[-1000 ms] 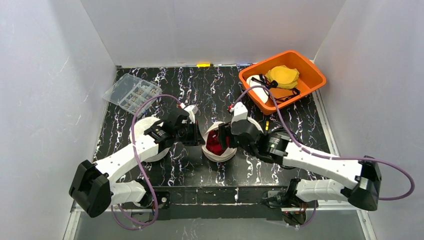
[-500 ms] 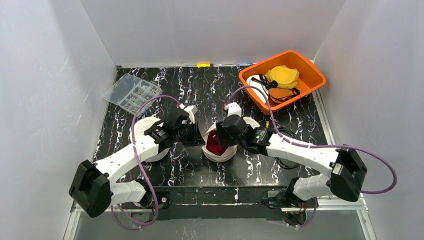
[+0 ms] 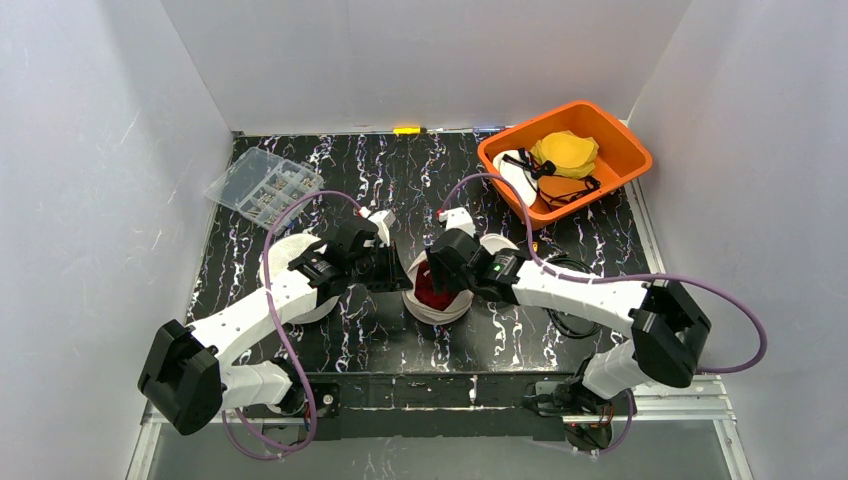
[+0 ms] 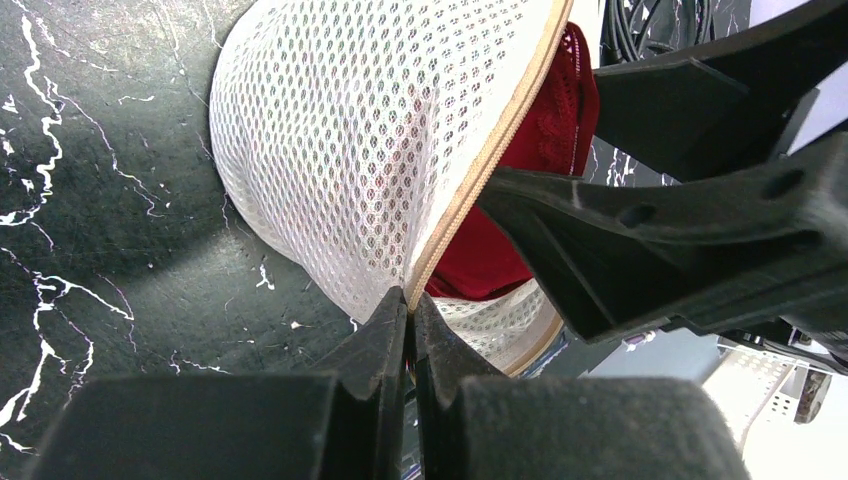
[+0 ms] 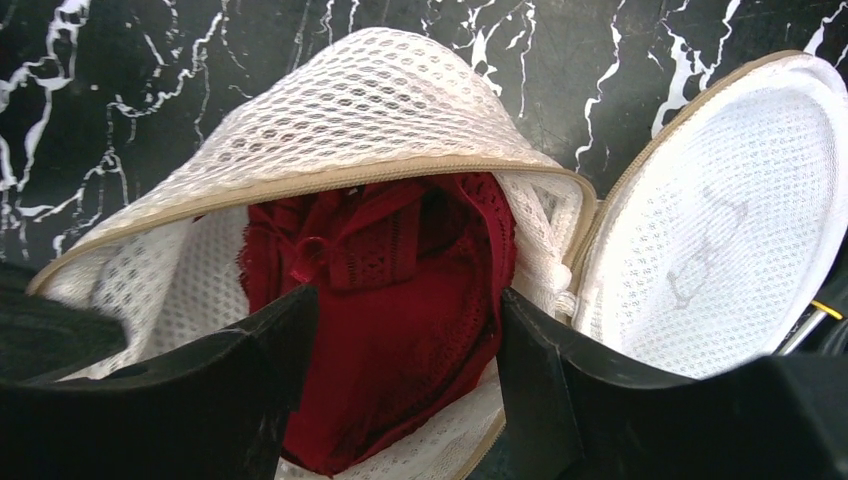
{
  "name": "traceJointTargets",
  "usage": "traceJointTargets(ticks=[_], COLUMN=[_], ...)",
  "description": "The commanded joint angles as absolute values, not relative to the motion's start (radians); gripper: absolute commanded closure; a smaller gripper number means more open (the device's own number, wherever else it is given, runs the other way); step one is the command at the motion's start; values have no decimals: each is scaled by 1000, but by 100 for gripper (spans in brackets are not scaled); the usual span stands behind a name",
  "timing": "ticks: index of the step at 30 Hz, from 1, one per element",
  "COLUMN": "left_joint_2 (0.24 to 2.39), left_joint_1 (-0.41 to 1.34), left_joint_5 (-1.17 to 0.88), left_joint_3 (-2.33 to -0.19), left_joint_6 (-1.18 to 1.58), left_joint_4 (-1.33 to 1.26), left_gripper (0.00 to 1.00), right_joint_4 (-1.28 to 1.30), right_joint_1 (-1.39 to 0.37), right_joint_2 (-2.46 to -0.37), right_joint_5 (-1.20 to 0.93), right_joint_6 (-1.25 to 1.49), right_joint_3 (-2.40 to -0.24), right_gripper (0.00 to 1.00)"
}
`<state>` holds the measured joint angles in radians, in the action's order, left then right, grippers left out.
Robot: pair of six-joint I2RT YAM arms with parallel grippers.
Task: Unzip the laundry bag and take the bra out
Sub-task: Pick up the bra from the laundry bag.
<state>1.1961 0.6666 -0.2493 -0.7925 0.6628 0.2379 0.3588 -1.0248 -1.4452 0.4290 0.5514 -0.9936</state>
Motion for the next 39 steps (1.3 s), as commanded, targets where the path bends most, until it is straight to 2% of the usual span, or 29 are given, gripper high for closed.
traceJointTargets(ticks=[1,6,13,19,23,33,39], left_joint_2=[1175,1178,1183,1183,1186,1178,1195], left_joint_1=[663,663,663,662,663,662,663], left_joint_5=[-270,-271,-273,-270,-266,-194,-176], left_joint_3=[-783,-782,-782,-779,-781,-820,-874], left_joint_6=[661,661,660,662,665,690,696], left_joint_4=[239,235,235,236,241,299,315], left_gripper=[100,100,100,100,100,100,100], right_joint_4=[371,355,352,368,376,167,188], right_joint_1=[-1020,-1019,-1019,-1019,-1019,-1019,-1019], right_joint_2=[-1474,-1503,-1544,-1529,-1496,-1209,-1153], right_joint_5=[471,446,425,445,451,306,177], right_joint_6=[566,565,568,571,558,363,247], right_joint_3=[-1032,-1030,-1033,-1037,-1037,-879,-881], right_gripper=[28,32,48,74,98,99,99])
